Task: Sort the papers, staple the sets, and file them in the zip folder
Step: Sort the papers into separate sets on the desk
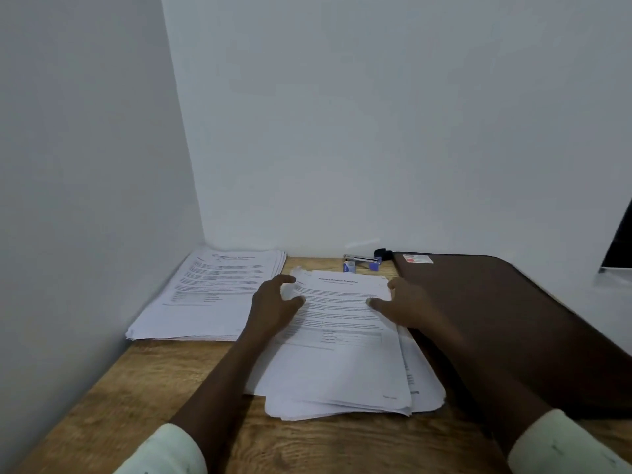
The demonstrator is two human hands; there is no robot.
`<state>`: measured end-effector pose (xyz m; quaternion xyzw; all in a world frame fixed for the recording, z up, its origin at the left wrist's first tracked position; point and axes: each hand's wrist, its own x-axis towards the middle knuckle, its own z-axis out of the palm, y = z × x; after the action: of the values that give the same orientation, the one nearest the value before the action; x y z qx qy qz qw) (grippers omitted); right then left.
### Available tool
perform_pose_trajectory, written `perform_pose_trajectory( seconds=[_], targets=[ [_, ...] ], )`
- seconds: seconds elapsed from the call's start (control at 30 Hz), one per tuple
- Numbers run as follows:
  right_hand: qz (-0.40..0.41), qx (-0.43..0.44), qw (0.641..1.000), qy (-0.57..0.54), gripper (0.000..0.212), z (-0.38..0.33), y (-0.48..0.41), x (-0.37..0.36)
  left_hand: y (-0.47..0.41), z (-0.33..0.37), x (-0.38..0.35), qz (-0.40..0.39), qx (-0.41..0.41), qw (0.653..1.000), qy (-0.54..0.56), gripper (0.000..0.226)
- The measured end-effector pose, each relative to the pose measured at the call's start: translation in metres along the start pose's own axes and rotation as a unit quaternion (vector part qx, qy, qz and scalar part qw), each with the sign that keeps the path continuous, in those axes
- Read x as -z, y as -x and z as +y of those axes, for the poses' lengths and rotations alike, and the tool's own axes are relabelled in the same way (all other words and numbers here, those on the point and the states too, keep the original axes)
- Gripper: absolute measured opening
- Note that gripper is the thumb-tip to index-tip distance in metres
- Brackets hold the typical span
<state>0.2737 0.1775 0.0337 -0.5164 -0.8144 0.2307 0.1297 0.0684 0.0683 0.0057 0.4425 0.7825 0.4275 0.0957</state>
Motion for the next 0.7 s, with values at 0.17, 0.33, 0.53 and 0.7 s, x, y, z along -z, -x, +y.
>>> perform_pose_trajectory(
  seconds=[0.17,0.33,0.53,0.7],
  targets=[
    [-0.003,-0.002,0.998,-0.055,0.074,0.002,-0.003,-0.005,0.008,0.006,-0.015,-0.018,0.103,0.983,0.149,0.051],
    [-0.010,-0.003,0.981,-0.195,0.090,0.020,-0.014,-0.007,0.005,0.009,-0.017,-0.037,0.202,0.921,0.330,0.064],
    [-0.017,0.088,0.864,-0.496,0.044,0.035,-0.024,0.007,-0.014,0.010,0.000,-0.089,0.184,0.881,0.426,0.080],
    [0.018,0.089,0.865,-0.493,0.034,0.041,-0.032,0.005,-0.008,0.015,-0.014,-0.149,0.110,0.872,0.453,0.032]
  ],
)
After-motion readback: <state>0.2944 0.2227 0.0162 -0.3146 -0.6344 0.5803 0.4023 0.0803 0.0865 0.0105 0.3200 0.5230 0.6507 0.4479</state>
